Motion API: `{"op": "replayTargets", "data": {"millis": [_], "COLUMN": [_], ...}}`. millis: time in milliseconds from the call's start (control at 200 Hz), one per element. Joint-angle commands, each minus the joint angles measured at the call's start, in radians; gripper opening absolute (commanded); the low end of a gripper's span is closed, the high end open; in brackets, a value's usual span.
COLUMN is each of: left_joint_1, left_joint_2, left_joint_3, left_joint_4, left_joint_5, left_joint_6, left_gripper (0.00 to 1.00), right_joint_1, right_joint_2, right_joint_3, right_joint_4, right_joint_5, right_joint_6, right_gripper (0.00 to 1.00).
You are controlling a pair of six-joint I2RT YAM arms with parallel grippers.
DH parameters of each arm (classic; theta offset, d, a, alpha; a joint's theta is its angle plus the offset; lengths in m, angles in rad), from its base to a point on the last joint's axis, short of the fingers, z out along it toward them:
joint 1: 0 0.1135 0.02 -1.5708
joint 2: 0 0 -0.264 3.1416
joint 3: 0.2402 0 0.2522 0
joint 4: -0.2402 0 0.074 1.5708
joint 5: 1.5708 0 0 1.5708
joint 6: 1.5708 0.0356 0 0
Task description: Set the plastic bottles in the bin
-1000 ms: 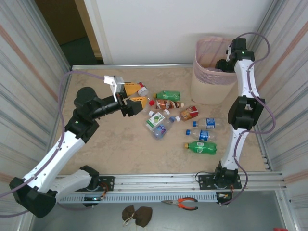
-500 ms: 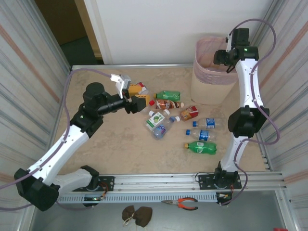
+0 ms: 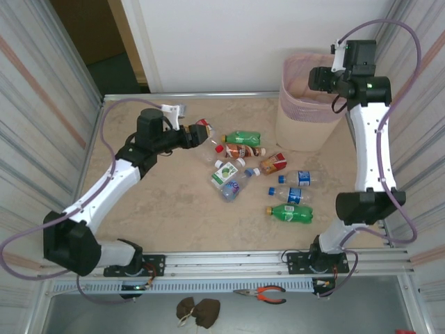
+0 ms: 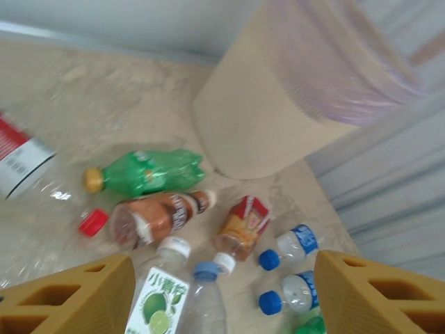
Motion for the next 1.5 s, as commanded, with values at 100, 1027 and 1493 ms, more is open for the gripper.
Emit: {"op": "replayTargets", "data": {"millis": [100, 1027, 1493], "left_joint_1": [0.020, 0.036, 0.051], "left_joint_2": [0.106, 0.610, 0.716], "left_joint_3": [0.110, 0.392, 0.400], "left_joint_4": [-0.238, -0.496, -0.398], "left_joint_5": [-0.233, -0.248, -0.226], "left_joint_6": [-0.211, -0.788, -0.888], "left_gripper": [0.69, 0.91, 0.86], "right_joint_1": [0.034, 0.074, 0.074], "right_joint_2": [-0.129, -0.281, -0.267], "right_joint_3": [-0.147, -0.404, -0.421], "right_joint_4": [0.077, 0.123, 0.117], "right_joint_5": [-0.017, 0.070, 0.045], "right_joint_6": [0.033, -0.027, -0.052], "right_gripper": [0.70, 0.70, 0.71]}}
